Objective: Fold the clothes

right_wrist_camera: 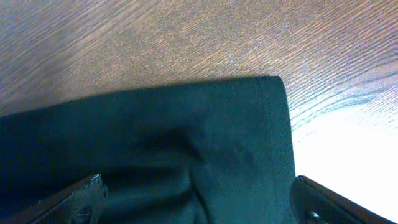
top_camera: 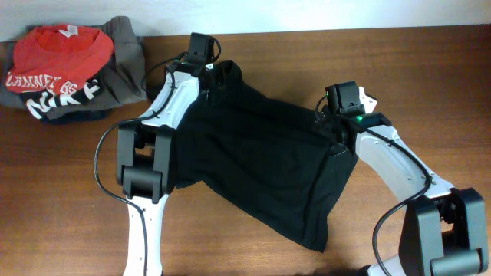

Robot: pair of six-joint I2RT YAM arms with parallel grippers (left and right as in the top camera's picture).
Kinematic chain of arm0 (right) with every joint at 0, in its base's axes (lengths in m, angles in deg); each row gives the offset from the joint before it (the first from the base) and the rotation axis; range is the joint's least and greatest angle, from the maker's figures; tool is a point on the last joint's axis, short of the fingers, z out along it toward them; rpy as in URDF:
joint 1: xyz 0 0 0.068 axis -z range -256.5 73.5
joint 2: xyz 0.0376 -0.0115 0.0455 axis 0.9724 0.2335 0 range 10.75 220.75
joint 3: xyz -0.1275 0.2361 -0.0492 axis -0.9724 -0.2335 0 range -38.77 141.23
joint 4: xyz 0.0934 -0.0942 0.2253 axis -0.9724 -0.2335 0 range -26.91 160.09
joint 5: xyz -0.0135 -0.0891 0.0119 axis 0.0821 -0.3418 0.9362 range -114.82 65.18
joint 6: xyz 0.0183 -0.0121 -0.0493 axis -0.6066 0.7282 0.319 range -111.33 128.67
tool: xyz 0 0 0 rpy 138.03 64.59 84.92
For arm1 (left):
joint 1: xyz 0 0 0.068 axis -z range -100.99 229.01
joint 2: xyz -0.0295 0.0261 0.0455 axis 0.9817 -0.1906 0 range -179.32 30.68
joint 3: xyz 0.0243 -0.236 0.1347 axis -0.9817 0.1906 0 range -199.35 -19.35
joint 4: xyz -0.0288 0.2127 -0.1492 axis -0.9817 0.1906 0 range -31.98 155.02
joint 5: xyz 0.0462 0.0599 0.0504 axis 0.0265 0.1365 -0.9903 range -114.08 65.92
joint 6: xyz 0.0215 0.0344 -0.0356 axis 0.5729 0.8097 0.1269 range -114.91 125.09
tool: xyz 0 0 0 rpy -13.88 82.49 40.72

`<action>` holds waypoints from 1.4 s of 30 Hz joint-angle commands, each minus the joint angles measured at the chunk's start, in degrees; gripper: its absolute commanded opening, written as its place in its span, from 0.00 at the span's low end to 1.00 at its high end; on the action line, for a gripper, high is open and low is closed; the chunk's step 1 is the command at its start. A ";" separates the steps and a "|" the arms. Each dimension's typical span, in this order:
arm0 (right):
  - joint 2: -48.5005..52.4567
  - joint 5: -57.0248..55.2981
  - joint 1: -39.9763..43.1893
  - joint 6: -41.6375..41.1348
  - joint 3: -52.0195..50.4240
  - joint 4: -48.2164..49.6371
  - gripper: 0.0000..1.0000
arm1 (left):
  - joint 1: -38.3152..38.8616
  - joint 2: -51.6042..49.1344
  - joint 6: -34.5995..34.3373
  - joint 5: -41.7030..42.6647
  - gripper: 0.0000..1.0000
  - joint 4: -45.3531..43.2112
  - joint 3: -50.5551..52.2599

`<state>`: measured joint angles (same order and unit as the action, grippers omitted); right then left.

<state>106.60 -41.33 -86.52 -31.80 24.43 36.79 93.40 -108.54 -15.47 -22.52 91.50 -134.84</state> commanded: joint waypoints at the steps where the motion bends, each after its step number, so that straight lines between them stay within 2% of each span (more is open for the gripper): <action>1: 0.66 -1.57 -0.52 -0.26 -0.70 0.13 0.99 | -0.13 -0.59 0.00 1.66 0.01 0.66 -5.92; 7: 0.66 -1.77 -0.52 -0.26 -0.92 0.83 0.99 | -0.02 -0.59 -7.15 5.14 0.01 0.48 -13.42; 12: 0.66 -2.01 -0.52 -0.26 -0.92 0.81 0.99 | 1.27 -0.72 -7.43 4.24 0.01 -5.57 -13.79; 14: 0.66 -2.01 -0.52 -0.24 -0.92 0.79 0.99 | 1.99 -0.76 -7.43 1.49 0.01 -7.85 -13.79; 17: 0.66 -1.99 -0.52 -0.24 -0.92 0.74 0.99 | 3.56 -2.12 -6.95 -7.02 0.01 -12.83 -13.79; 23: 0.66 -1.70 -0.52 -0.26 -0.92 0.74 0.99 | 3.21 -6.38 -6.78 -10.93 0.01 -19.23 -13.79; 25: 1.07 -0.39 -0.52 -0.26 -0.92 1.38 0.99 | 2.25 -9.14 -5.70 -12.81 0.01 -23.89 -13.79; 26: 1.77 0.20 -0.52 -0.24 -0.92 1.92 0.99 | 1.66 -10.43 -3.93 -13.44 0.10 -25.94 -13.79; 27: 2.10 0.42 -0.52 -0.24 -0.92 2.12 0.99 | 1.31 -11.10 -2.19 -13.42 0.11 -26.84 -13.79; 29: 3.58 0.42 -0.52 -0.24 -0.92 2.67 0.99 | 0.15 -11.89 0.44 -13.42 0.30 -26.43 -13.79; 31: 4.90 0.44 -0.52 -0.24 -0.94 3.28 0.99 | -0.57 -11.89 1.01 -13.40 0.56 -26.08 -13.79; 32: 5.49 0.61 -0.52 -0.24 -0.92 3.72 0.99 | -0.87 -11.85 1.01 -13.40 0.73 -26.53 -13.86; 33: 5.79 0.66 -0.52 -0.24 -0.92 4.04 0.99 | -1.05 -11.85 1.29 -13.35 0.81 -26.56 -14.14; 34: 5.79 0.85 -0.50 -0.22 -0.92 4.20 0.99 | -1.22 -11.85 2.43 -13.00 0.96 -26.25 -14.62; 36: 5.79 0.85 -0.50 -0.22 -0.92 4.20 0.99 | -1.33 -11.72 4.44 -12.02 0.99 -23.67 -16.22; 41: 5.79 0.79 -0.46 -0.20 -0.92 4.26 0.99 | -1.27 -9.97 4.42 -11.69 0.99 -13.33 -22.03; 42: 5.79 0.68 -0.46 -0.02 -0.92 4.44 0.99 | -1.16 -8.61 4.42 -11.67 0.99 -9.22 -23.80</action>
<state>112.22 -40.41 -86.52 -31.80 24.00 40.84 91.74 -119.99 -12.60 -34.87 77.20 -153.87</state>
